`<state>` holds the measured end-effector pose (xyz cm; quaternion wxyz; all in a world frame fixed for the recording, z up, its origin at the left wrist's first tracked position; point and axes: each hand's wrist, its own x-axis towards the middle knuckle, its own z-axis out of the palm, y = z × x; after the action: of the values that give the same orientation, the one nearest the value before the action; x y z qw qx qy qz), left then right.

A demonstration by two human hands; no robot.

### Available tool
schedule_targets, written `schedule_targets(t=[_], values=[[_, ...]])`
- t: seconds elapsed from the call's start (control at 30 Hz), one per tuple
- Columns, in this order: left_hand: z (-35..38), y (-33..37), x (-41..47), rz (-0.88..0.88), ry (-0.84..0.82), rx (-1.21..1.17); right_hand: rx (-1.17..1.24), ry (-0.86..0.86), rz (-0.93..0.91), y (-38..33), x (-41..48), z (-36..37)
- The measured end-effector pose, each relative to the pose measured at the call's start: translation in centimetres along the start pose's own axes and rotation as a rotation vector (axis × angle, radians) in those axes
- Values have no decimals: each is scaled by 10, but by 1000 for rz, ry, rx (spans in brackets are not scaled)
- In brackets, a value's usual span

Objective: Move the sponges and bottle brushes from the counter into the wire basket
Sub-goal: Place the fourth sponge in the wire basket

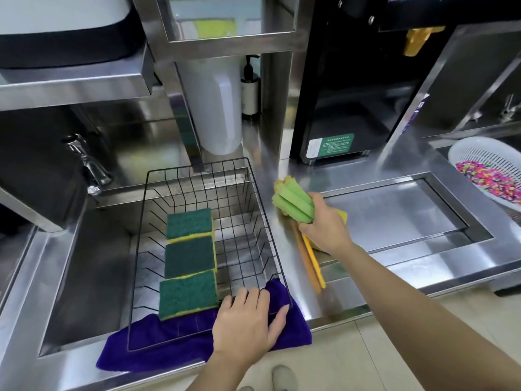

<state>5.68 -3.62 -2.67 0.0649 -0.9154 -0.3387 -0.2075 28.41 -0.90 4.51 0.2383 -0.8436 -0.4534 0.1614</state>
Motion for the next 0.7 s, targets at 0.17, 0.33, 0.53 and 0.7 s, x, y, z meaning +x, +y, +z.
schedule_targets(t=[0.17, 0.33, 0.53, 0.7], values=[[-2, 0, 1, 2, -10, -3, -43, -182, -22, 0, 6, 12], [-4, 1, 2, 4, -10, -4, 119, -287, -10, 4, 4, 9], [-3, 1, 2, 3, 4, 3, 217, -260, -41, 20, 11, -3], [-4, 1, 2, 8, 2, -5, 430, -180, 35, 29, 14, -6]])
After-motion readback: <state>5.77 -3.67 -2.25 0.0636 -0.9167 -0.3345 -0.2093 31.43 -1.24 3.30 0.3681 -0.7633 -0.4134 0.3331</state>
